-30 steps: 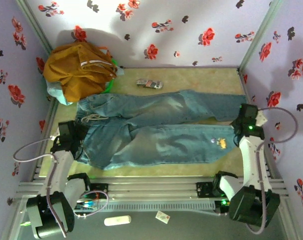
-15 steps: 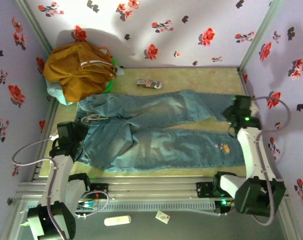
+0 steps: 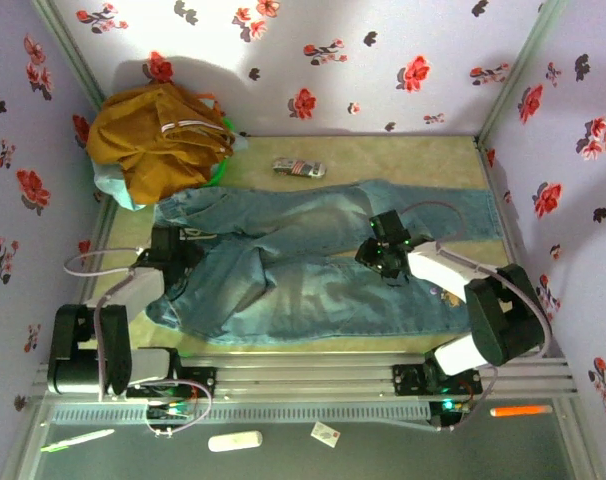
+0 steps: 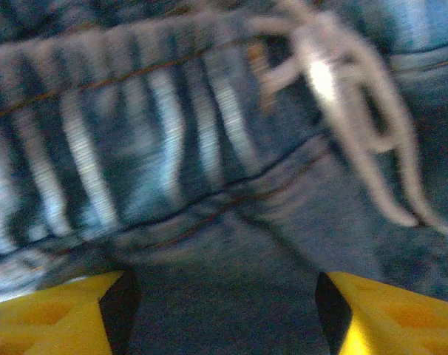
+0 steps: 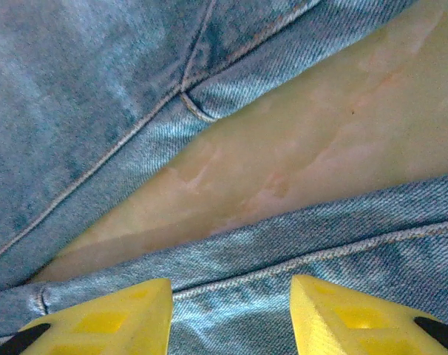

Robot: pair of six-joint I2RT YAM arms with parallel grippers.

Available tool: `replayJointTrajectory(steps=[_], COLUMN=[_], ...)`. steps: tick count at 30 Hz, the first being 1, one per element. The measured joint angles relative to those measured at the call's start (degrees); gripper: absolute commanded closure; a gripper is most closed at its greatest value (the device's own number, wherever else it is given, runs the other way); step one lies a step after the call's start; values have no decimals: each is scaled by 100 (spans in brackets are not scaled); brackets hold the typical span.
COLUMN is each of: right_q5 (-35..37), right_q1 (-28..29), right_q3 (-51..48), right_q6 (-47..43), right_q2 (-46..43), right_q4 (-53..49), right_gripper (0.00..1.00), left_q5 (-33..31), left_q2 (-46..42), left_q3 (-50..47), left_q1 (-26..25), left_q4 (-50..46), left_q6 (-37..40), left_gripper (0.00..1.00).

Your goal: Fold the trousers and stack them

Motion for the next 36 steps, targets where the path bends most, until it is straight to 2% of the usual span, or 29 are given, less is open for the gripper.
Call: replayJointTrajectory(steps=[4, 11, 12, 16, 19, 22, 24, 27, 30, 33, 36], right_q5=[46, -11, -26, -223, -514, -673, -748, -929, -1113, -1147, -1143], right_q1=[-304, -1871, -2050, -2328, -2247, -1967, -1685, -1248, -1067, -1095, -1172], right_q3=[87, 369, 487, 1082, 1281, 1287, 1287, 1287, 1250, 1161, 1049], right_q6=[-153, -293, -293, -269, -177, -116, -116, -72, 20, 28, 7], right_q2=[-162, -358, -317, 44, 299, 487, 610, 791, 894, 892, 850], right_q4=[-87, -120, -122, 7, 356, 568, 645, 789, 957, 1019, 994], right_gripper=[39, 32, 32, 36, 36, 36, 36, 36, 36, 36, 35], left_q5=[-385, -511, -505, -490, -466, -450, -442, -446, -431, -334, -243], left_q2=[-719, -2203, -2417, -3292, -3571, -3233, -2625, -1207, 96, 979, 1362], left_q3=[-328, -793, -828, -874, -658, 33, 664, 1810, 2549, 2710, 2343], left_q1=[15, 37, 37, 37, 37, 37, 31, -149, -522, -800, -892], left_q4=[-492, -2004, -2234, -3209, -3757, -3958, -3864, -3462, -2824, -2234, -1650], left_q6=[-562, -1552, -1635, -1810, -1784, -1480, -1113, -345, 339, 684, 723], left_gripper=[30, 31, 35, 51, 50, 44, 42, 42, 44, 47, 50])
